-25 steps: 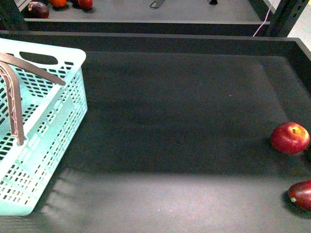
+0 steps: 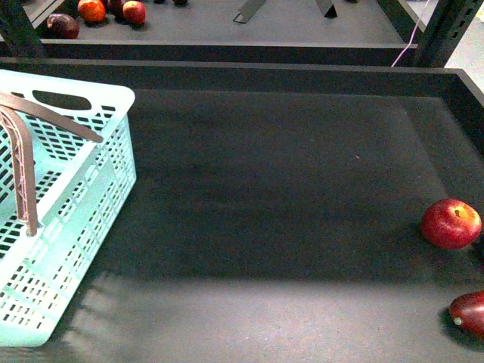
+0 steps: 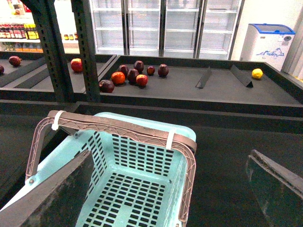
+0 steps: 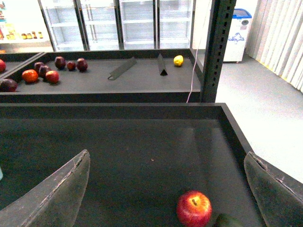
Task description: Pick apple with right arm and hold basket with left
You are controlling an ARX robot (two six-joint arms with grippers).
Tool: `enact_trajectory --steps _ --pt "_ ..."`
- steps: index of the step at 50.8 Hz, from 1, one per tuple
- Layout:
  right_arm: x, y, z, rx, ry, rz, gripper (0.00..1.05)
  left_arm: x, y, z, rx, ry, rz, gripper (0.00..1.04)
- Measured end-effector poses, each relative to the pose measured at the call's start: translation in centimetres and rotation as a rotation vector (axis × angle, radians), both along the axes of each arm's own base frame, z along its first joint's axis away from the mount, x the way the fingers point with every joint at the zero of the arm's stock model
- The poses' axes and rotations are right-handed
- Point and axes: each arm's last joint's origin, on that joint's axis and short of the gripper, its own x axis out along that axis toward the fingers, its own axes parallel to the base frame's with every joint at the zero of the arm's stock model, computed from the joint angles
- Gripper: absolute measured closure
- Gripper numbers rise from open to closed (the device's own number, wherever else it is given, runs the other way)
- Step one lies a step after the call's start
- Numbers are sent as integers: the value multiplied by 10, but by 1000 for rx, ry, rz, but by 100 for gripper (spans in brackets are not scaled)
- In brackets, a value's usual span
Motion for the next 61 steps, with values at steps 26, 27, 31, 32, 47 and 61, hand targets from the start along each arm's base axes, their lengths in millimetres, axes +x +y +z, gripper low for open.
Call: enact_trajectory --steps 26,27,31,32,47,61 --pt "0 0 0 0 0 1 9 20 0 -4 -405 571 250 7" --pt "0 0 0 0 0 0 9 26 1 -2 -467 575 246 7" --pt "0 0 0 0 -1 0 9 50 7 12 -632 562 239 7" --pt "0 0 0 0 -1 0 9 56 9 15 -660 559 238 7" --pt "0 0 0 0 0 0 9 127 31 23 -1011 570 287 7" --pt "0 0 0 0 -1 1 9 185 42 18 -1195 571 357 7"
